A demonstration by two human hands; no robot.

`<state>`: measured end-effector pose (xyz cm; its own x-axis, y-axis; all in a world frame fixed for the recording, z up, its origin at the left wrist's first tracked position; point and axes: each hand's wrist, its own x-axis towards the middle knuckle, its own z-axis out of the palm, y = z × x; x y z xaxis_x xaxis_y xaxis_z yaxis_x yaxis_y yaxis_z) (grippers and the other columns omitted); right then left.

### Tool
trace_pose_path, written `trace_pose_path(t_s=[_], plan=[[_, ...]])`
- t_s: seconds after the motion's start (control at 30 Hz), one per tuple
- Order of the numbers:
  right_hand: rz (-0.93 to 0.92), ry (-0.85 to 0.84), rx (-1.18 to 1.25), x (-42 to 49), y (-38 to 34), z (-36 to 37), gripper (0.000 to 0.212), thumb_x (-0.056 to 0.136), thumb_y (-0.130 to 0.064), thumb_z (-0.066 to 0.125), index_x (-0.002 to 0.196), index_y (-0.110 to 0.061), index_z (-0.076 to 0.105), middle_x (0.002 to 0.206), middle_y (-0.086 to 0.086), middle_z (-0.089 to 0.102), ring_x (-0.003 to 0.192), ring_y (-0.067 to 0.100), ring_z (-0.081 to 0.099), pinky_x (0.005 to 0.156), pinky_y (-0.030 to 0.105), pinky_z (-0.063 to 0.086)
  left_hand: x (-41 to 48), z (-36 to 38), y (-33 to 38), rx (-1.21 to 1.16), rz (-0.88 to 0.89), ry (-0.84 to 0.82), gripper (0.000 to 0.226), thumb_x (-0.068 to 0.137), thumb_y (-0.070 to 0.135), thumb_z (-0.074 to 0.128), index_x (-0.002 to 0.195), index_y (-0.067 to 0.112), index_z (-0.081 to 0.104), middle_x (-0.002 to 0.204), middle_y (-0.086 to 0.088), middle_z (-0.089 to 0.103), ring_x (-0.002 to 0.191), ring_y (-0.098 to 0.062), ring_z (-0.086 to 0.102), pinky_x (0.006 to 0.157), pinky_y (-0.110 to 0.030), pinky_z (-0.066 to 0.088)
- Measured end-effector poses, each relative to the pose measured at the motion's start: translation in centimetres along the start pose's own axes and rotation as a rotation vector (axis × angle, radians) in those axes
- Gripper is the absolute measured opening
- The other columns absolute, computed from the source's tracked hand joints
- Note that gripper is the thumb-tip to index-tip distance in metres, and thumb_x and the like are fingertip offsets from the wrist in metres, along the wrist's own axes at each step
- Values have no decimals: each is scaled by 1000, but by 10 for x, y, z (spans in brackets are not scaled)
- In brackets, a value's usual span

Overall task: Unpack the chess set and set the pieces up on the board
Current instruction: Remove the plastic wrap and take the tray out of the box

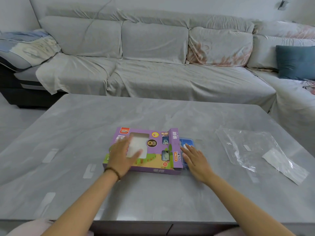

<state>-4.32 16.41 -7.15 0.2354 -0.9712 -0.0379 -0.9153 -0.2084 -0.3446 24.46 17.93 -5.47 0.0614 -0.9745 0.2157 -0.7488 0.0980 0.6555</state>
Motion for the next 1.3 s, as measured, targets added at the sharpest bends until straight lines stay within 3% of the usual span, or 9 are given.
trace_pose_path(t_s=[0.07,0.17,0.33,0.43,0.53,0.7,0.87,0.97,1.3], plan=[[11,-47,-93,-3,1,5,112,54,-73,-41,149,-30,0,158,-8,-1,145,9,-4,115,27,-3,-3,23,11,342,57,-251,108,55,93,1,145,35,19,154,1,20,142,-24,14,115,-46,8],[12,-68,-182,-8,9,7,114,46,-71,-46,146,-34,-7,157,-11,-6,144,7,-8,113,24,-9,-6,42,15,544,28,-376,116,40,91,-22,144,44,-3,157,7,-1,143,-28,-8,111,-51,-10],[39,-25,-219,-27,56,-8,93,56,-73,-40,139,-41,-12,152,-20,-8,144,4,-6,115,25,-5,-6,39,8,594,23,-408,113,41,95,-14,143,45,-7,157,7,3,143,-32,-6,112,-52,-8],[85,-84,-230,-44,86,-24,49,91,-58,-8,136,-41,-13,154,-15,-9,144,5,-6,116,27,-3,-9,37,13,562,45,-412,105,55,94,14,145,43,1,154,8,18,144,-26,0,112,-53,-9],[156,-127,-202,-51,96,-34,48,100,-43,14,146,-35,0,158,-9,0,145,7,-1,117,29,0,-7,28,13,514,50,-359,118,43,98,4,146,40,11,151,2,28,144,-20,11,114,-48,-4],[220,107,451,-36,28,-44,50,95,-45,42,141,-24,38,144,-6,40,131,14,39,107,29,31,7,4,11,371,38,-299,119,45,100,11,144,34,25,147,1,36,136,-17,30,116,-36,11],[259,-92,1116,1,-69,-51,53,88,-49,54,132,-24,38,122,-2,56,110,19,59,89,35,52,20,-4,44,275,118,-191,85,72,73,45,143,29,29,144,2,40,130,-20,37,111,-34,26],[303,-24,1397,23,-82,-58,45,86,-31,64,124,-14,48,112,7,65,95,24,67,73,34,59,38,-3,65,240,130,-153,105,59,93,25,142,28,32,140,3,44,126,-20,41,110,-35,26],[411,321,1620,53,54,-145,35,89,-17,60,120,-7,47,101,12,65,85,26,66,71,35,59,133,47,133,127,6,25,68,89,59,36,140,13,31,144,-10,37,132,-32,31,108,-47,25]])
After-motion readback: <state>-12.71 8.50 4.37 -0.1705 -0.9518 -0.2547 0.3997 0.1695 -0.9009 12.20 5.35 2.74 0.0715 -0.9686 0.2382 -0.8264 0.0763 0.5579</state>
